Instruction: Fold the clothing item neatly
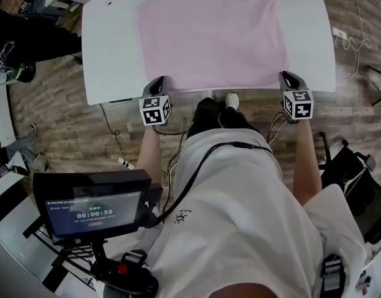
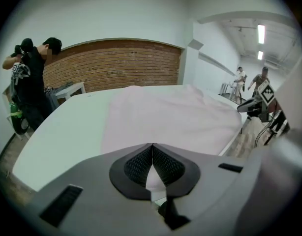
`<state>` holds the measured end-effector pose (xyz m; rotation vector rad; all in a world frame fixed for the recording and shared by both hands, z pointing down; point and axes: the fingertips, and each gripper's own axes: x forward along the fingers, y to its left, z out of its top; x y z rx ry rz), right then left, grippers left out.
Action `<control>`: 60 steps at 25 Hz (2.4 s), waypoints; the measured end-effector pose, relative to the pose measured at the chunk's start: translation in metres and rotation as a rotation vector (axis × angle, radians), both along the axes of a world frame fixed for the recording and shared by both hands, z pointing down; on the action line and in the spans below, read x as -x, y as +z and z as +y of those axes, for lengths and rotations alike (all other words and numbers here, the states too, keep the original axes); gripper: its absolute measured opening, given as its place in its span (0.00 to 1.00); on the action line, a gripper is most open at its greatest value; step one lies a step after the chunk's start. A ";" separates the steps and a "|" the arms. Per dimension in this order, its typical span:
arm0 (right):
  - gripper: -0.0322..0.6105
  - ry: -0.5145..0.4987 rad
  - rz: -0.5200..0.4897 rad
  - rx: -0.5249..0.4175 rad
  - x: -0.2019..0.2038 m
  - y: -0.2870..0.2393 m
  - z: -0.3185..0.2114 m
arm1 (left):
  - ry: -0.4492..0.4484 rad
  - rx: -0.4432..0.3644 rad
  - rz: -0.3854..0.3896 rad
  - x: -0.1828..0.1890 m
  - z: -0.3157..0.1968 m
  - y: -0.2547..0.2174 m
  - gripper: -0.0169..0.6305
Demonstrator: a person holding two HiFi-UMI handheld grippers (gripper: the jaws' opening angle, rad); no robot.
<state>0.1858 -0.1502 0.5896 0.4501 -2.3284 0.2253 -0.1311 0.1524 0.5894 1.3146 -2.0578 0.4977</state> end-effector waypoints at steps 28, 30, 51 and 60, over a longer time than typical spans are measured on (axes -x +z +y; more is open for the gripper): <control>0.12 0.165 -0.025 0.062 -0.017 0.025 -0.004 | 0.106 0.018 0.100 -0.046 -0.012 0.036 0.03; 0.12 0.207 -0.075 0.074 -0.016 0.013 -0.012 | 0.116 -0.023 0.072 -0.040 -0.012 0.021 0.03; 0.11 -0.895 0.170 -0.016 0.240 0.044 -0.079 | 0.687 0.047 0.134 -0.185 -0.221 0.051 0.03; 0.05 -0.573 0.009 0.075 0.274 0.020 -0.207 | 0.584 -0.001 0.190 -0.179 -0.198 0.033 0.03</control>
